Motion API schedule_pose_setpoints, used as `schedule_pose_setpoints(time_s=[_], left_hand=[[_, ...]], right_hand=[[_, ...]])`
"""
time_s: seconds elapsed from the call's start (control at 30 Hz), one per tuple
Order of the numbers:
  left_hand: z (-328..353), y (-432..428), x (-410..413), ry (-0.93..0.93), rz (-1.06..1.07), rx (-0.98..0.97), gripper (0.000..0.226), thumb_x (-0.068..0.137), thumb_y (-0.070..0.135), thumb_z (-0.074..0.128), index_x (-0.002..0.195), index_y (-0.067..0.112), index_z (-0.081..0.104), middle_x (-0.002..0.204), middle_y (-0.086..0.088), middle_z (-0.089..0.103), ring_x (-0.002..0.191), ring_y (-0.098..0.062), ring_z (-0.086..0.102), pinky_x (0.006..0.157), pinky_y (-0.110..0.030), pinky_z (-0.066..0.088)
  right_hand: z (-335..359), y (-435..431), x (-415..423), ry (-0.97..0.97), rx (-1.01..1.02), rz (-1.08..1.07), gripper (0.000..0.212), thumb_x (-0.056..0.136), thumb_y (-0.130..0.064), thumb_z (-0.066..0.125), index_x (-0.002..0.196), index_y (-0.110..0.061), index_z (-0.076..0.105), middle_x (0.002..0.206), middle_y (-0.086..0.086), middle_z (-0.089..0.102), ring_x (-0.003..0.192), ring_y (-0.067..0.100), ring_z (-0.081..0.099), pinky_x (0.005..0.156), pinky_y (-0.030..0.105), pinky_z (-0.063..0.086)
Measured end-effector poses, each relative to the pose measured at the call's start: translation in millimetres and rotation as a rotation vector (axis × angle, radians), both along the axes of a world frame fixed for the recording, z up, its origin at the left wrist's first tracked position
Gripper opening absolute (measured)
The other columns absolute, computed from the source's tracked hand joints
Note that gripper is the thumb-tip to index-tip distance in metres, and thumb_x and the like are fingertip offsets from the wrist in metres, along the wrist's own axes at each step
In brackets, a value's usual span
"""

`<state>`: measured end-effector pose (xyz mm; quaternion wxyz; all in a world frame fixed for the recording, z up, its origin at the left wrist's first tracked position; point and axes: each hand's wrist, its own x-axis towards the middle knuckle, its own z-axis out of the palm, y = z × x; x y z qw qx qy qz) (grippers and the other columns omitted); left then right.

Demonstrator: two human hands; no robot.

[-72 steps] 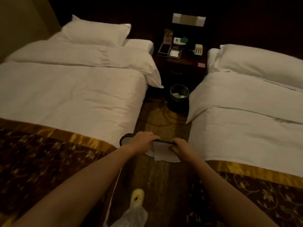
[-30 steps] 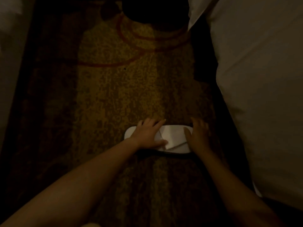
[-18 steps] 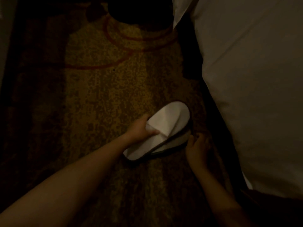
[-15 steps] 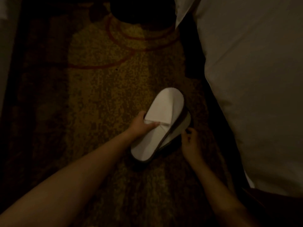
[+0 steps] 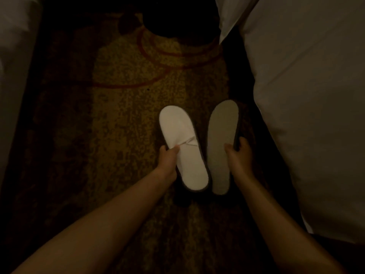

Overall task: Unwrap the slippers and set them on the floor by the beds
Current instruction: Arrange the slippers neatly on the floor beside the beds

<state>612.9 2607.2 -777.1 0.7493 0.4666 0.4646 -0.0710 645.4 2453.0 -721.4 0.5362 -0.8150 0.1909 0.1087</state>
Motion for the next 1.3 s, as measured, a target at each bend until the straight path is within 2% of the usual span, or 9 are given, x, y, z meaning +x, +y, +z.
schedule_pose_setpoints(time_s=[0.17,0.33,0.5,0.63,0.77,0.9,1.07,1.2,1.3], left_hand=[[-1.6,-24.7,-21.5,0.070,0.116,-0.088,0.055,0.092,0.012,0.050,0.143,0.016,0.028,0.134,-0.013,0.049,0.103,-0.026,0.051,0.092,-0.043,0.044],[0.0,-45.6,-41.6,0.139,0.113,-0.140,0.063,0.090,0.008,0.052,0.145,0.019,0.023,0.142,-0.011,0.042,0.118,-0.027,0.046,0.095,-0.036,0.038],[0.6,-40.3,-46.3,0.137,0.104,-0.161,0.062,0.090,0.007,0.054,0.144,0.016,0.025,0.142,-0.008,0.043,0.108,-0.020,0.046,0.092,-0.032,0.037],[-0.4,-35.9,-48.0,0.127,0.134,-0.207,0.065,0.089,0.007,0.057,0.145,0.019,0.024,0.142,-0.008,0.043,0.106,-0.022,0.049,0.087,-0.033,0.041],[-0.6,-39.5,-45.1,0.108,0.151,-0.284,0.073,0.088,0.007,0.060,0.147,0.022,0.020,0.142,-0.007,0.044,0.115,-0.025,0.051,0.083,-0.033,0.043],[-1.0,-37.5,-42.3,0.091,0.120,-0.268,0.068,0.084,0.018,0.066,0.141,0.023,0.030,0.136,-0.005,0.049,0.090,-0.015,0.054,0.089,-0.037,0.048],[-10.9,17.8,-35.2,0.121,0.102,0.143,0.058,0.085,0.025,0.064,0.136,0.016,0.039,0.132,-0.008,0.049,0.112,-0.028,0.050,0.094,-0.041,0.046],[-17.0,23.5,-39.4,0.207,-0.254,0.389,0.044,0.087,0.009,0.058,0.130,0.011,0.048,0.134,-0.017,0.049,0.115,-0.032,0.049,0.086,-0.035,0.043],[-18.8,7.7,-50.9,0.247,-0.461,0.662,0.052,0.084,0.010,0.060,0.133,0.008,0.044,0.135,-0.017,0.047,0.121,-0.033,0.047,0.095,-0.039,0.043]], right_hand=[[-8.0,3.5,29.9,-0.320,-0.529,0.256,0.037,0.096,-0.009,0.041,0.131,-0.009,0.050,0.132,0.015,0.052,0.124,0.030,0.044,0.110,0.039,0.033],[-43.9,31.0,54.7,-0.257,-0.594,0.569,0.039,0.091,-0.008,0.046,0.129,-0.016,0.051,0.132,0.017,0.047,0.119,0.031,0.042,0.103,0.046,0.036],[-65.6,28.3,45.3,-0.148,-0.625,0.904,0.040,0.094,-0.018,0.051,0.132,-0.007,0.048,0.145,0.019,0.037,0.129,0.037,0.036,0.106,0.042,0.034],[-48.9,3.4,16.9,-0.141,-0.462,0.589,0.038,0.097,-0.020,0.043,0.130,-0.001,0.048,0.137,0.018,0.047,0.127,0.032,0.043,0.107,0.036,0.033],[-30.0,-21.0,-33.1,0.126,-0.229,0.236,0.046,0.095,-0.030,0.048,0.134,-0.007,0.043,0.135,0.012,0.050,0.118,0.025,0.050,0.090,0.025,0.038],[-24.0,-32.4,-49.5,0.298,0.117,0.146,0.037,0.094,-0.014,0.051,0.132,-0.013,0.047,0.128,0.006,0.051,0.107,0.018,0.049,0.094,0.029,0.041],[-24.9,-69.9,-40.9,0.371,0.013,0.279,0.036,0.095,-0.013,0.050,0.130,-0.014,0.050,0.131,0.010,0.050,0.103,0.017,0.047,0.088,0.029,0.042],[-37.6,-76.3,-32.9,0.292,-0.135,0.322,0.035,0.094,-0.008,0.048,0.130,-0.006,0.050,0.136,0.017,0.047,0.118,0.028,0.047,0.089,0.030,0.040],[-50.4,-65.8,-31.4,0.210,-0.303,0.306,0.036,0.094,-0.006,0.048,0.129,-0.004,0.048,0.139,0.021,0.041,0.124,0.033,0.043,0.101,0.038,0.038]])
